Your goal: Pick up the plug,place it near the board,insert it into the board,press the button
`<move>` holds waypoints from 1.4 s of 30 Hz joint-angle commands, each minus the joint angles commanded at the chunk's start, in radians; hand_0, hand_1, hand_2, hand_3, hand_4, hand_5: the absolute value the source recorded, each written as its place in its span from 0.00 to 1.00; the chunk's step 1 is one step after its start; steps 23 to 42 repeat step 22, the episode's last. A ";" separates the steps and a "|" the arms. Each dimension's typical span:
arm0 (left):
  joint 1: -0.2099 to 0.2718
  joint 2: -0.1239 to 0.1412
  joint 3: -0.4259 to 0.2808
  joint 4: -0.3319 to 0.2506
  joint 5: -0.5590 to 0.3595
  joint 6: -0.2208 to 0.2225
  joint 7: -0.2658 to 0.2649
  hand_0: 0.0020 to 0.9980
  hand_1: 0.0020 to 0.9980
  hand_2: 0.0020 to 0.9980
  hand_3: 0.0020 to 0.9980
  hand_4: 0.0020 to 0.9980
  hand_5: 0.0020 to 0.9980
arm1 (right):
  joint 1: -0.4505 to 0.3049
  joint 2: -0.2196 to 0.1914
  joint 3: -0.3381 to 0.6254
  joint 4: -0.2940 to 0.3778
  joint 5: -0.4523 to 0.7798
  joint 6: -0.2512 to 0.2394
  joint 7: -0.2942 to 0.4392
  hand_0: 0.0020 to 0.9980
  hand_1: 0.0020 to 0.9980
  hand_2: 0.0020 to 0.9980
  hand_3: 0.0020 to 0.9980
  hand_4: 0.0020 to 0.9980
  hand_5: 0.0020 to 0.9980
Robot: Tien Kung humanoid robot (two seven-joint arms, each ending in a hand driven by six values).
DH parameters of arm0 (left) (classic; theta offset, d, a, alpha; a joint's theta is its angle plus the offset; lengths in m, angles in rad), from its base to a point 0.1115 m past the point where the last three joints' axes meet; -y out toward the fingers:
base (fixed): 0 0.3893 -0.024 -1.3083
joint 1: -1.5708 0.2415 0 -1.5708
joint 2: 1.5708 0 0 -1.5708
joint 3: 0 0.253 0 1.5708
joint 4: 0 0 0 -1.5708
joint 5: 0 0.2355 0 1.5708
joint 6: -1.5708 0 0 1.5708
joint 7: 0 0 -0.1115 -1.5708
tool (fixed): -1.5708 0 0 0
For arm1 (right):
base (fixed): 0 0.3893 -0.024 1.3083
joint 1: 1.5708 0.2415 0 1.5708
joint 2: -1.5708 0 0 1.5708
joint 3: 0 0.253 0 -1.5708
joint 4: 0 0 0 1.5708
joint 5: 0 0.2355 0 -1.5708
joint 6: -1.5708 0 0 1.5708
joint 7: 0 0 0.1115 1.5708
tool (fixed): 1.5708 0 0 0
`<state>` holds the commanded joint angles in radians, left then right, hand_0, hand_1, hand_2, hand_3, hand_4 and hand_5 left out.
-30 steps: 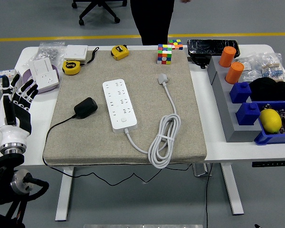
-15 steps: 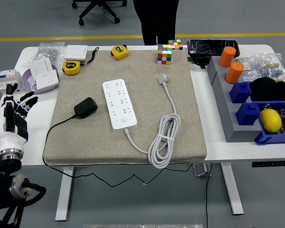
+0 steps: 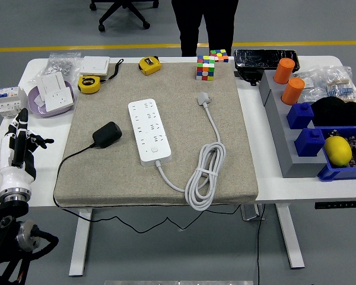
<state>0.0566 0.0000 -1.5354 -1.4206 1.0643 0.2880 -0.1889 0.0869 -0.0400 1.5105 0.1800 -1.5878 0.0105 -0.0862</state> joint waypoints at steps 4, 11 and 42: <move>0.002 0.000 0.001 0.003 0.014 -0.001 0.004 0.34 0.16 0.22 0.91 1.00 0.64 | -0.001 0.001 0.003 0.000 0.000 -0.001 -0.001 0.83 0.74 0.75 0.78 1.00 0.93; -0.002 0.000 -0.003 0.011 0.029 -0.048 0.011 0.68 0.71 0.68 0.95 1.00 0.65 | 0.001 0.002 -0.002 0.000 0.005 -0.001 0.001 0.83 0.74 0.75 0.78 1.00 0.93; -0.004 0.000 -0.002 0.009 -0.017 -0.172 0.014 1.00 1.00 1.00 1.00 1.00 0.83 | 0.001 0.001 -0.004 0.000 0.011 -0.001 0.001 0.83 0.74 0.75 0.78 1.00 0.93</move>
